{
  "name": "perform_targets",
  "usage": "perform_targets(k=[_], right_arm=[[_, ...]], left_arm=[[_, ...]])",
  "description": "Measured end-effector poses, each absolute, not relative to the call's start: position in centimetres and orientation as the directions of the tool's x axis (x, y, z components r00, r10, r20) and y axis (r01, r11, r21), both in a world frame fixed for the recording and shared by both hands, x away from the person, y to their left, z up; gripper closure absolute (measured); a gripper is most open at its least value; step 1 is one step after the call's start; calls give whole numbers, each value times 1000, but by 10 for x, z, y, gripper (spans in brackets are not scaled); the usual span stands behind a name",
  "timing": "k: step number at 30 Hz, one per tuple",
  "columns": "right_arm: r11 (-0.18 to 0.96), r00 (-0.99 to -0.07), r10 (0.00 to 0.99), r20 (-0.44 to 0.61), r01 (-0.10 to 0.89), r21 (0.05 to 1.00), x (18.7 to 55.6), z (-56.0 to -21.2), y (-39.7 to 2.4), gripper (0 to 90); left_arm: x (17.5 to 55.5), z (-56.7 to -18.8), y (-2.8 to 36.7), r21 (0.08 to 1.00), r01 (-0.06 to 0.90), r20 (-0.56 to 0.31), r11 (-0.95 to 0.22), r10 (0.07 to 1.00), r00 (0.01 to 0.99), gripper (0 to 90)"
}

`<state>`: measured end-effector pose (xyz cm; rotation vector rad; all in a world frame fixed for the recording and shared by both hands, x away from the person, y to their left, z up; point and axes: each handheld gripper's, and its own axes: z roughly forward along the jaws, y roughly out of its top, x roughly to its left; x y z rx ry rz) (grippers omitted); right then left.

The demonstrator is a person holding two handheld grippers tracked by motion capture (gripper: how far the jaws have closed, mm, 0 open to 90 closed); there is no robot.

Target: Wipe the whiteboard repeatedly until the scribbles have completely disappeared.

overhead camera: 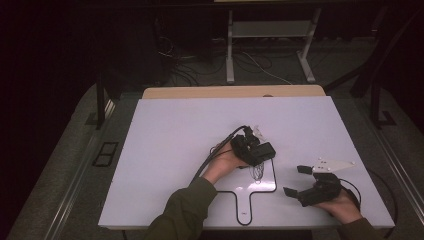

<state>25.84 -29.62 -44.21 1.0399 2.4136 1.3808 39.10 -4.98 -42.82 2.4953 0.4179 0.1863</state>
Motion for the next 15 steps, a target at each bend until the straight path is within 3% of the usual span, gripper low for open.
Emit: perform_targets(k=[10, 15], right_arm=[[327, -742, 645, 184, 485, 811, 259, -442, -296, 0], [329, -743, 644, 185, 486, 809, 259, -442, -295, 0]], left_arm=[[402, -429, -31, 585, 318, 28, -747, 410, 912, 397], [399, -428, -36, 576, 296, 36, -762, 385, 922, 396]])
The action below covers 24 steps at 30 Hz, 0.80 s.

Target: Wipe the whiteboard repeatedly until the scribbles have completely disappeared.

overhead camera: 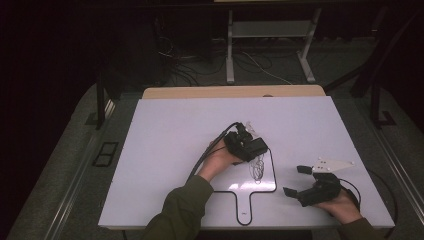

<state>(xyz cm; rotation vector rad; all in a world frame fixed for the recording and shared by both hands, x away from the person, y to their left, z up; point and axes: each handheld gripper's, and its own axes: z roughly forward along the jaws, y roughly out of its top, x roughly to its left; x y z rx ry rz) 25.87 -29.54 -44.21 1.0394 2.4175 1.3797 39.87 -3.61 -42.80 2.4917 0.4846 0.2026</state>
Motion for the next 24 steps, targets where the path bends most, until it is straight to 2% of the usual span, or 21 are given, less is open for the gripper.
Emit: perform_targets(k=[12, 16, 24], right_arm=[[329, -743, 643, 186, 487, 809, 259, -442, -295, 0], [329, -743, 644, 185, 486, 810, 259, -442, -295, 0], [326, -742, 644, 187, 487, 810, 259, -442, -296, 0]], left_arm=[[381, -428, -61, 580, 232, 31, -781, 306, 952, 397], [383, -429, -60, 584, 238, 28, -776, 312, 950, 397], [399, -428, -40, 581, 299, 29, -757, 386, 922, 397]])
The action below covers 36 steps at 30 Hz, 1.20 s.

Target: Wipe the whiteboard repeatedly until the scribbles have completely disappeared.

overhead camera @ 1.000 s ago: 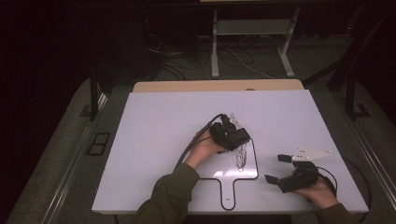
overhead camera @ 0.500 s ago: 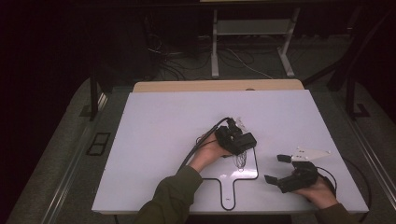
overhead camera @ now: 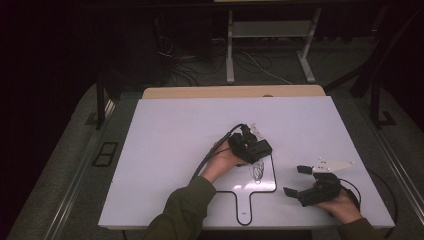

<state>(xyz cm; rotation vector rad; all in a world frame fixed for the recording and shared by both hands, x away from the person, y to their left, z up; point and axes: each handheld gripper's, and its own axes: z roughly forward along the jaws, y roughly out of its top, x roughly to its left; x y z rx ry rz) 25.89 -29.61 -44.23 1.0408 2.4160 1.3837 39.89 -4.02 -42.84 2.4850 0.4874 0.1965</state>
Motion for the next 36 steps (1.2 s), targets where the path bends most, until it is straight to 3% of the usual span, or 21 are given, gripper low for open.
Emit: perform_targets(k=[6, 20, 30, 36], right_arm=[[324, -742, 643, 188, 487, 811, 259, -442, -296, 0], [323, -744, 642, 186, 483, 814, 259, -442, -296, 0], [323, -742, 644, 186, 484, 813, 259, -442, -297, 0], [325, -744, 642, 186, 483, 813, 259, -442, -296, 0]], left_arm=[[405, -428, -33, 579, 326, 29, -747, 419, 908, 397], [396, -428, -71, 574, 274, 38, -771, 360, 932, 396], [415, -428, -48, 570, 338, 36, -749, 433, 901, 397], [414, -428, -51, 571, 334, 40, -750, 432, 901, 397]])
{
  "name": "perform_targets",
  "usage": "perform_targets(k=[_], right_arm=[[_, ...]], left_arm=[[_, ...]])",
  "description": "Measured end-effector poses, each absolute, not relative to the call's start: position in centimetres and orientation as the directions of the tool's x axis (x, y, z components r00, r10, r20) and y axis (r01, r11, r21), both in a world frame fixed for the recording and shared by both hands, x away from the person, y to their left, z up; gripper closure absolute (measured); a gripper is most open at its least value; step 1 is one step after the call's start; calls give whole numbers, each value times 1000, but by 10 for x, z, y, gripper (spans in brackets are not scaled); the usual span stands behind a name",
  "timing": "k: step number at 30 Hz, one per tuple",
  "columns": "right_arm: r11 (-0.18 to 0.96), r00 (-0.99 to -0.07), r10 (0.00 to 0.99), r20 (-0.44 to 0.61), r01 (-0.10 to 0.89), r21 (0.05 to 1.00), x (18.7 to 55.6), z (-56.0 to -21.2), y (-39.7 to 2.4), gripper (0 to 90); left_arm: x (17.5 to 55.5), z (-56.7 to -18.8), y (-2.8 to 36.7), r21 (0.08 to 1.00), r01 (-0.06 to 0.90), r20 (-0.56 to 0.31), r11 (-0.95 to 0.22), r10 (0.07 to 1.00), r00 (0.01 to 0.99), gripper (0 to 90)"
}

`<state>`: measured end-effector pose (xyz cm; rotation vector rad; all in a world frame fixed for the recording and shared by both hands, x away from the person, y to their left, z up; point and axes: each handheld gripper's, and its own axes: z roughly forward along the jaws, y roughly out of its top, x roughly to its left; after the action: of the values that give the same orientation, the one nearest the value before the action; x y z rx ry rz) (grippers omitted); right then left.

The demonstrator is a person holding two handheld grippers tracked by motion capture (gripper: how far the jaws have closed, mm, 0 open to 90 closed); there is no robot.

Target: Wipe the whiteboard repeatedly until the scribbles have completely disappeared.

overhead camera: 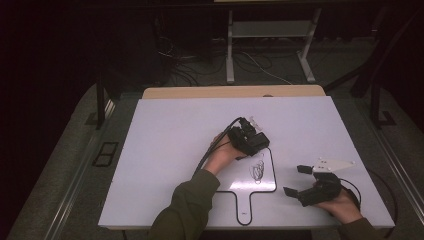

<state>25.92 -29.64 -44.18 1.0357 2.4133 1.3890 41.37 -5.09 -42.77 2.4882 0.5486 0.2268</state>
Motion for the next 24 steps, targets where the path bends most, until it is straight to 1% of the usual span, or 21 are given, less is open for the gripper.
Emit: perform_targets(k=[5, 9, 13, 17, 24], right_arm=[[326, -745, 641, 185, 482, 813, 259, -442, -296, 0], [324, -743, 643, 186, 484, 813, 259, -442, -297, 0], [323, -743, 644, 185, 482, 814, 259, -441, -297, 0], [322, -742, 644, 187, 484, 813, 259, -441, -297, 0], [326, -745, 640, 185, 482, 813, 259, -442, -295, 0]], left_arm=[[410, -428, -58, 567, 308, 50, -764, 405, 913, 397], [410, -428, -58, 569, 308, 52, -762, 407, 912, 397], [414, -427, -50, 564, 328, 63, -758, 436, 898, 397], [416, -427, -47, 561, 334, 65, -757, 443, 894, 397], [402, -427, -63, 544, 281, 89, -791, 388, 918, 397]])
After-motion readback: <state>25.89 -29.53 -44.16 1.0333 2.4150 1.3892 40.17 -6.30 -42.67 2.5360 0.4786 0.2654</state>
